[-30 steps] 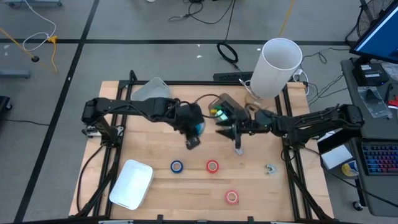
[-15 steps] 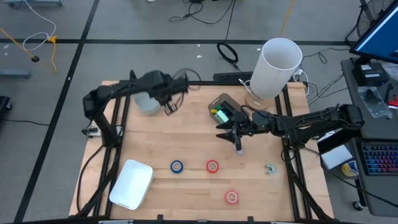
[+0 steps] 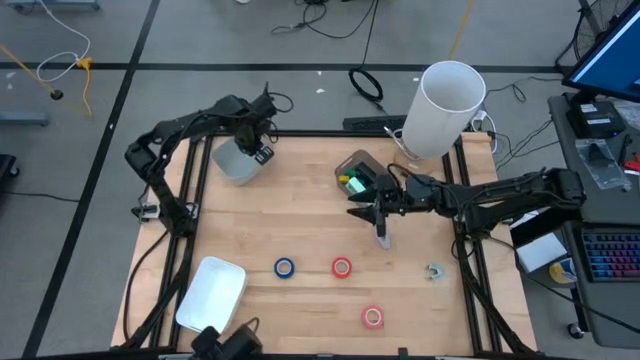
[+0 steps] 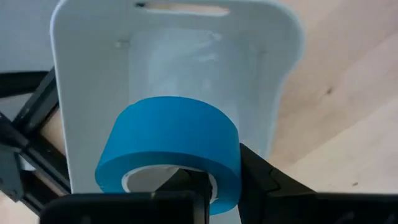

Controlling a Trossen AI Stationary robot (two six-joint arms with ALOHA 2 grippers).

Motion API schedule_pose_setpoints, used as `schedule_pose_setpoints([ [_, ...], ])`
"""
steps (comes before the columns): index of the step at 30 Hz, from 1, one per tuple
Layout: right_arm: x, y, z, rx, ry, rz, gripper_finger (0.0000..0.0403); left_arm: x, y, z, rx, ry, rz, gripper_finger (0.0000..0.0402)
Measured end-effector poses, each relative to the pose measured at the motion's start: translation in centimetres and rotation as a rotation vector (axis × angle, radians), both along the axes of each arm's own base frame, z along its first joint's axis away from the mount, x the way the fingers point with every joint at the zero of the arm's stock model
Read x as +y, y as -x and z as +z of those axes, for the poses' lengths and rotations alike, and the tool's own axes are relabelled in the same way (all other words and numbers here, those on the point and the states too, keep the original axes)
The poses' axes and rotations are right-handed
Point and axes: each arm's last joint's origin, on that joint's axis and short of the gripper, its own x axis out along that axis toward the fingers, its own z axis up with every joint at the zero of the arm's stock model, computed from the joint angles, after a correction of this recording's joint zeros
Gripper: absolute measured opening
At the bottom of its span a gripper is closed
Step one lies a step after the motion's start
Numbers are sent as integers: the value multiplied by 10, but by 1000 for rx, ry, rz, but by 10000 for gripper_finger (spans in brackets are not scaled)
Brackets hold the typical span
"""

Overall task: Pick and place Stapler, Stapler remover, tape
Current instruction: Put the light blue tape into the gray bin

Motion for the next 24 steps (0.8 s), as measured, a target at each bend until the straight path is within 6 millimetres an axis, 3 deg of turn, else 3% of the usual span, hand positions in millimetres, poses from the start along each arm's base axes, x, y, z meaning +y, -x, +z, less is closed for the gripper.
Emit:
schedule_pose_setpoints([
  [11,-10,0,0,0,-15,-44,201,27,11,-14,-127,-30,200,39],
  [19,-10,0,0,-1,-28,-45,201,40,8,-45,-92,43,318,49],
  [24,-10,0,0,-1,-28,-45,201,42,4,-53,-99,42,333,66],
])
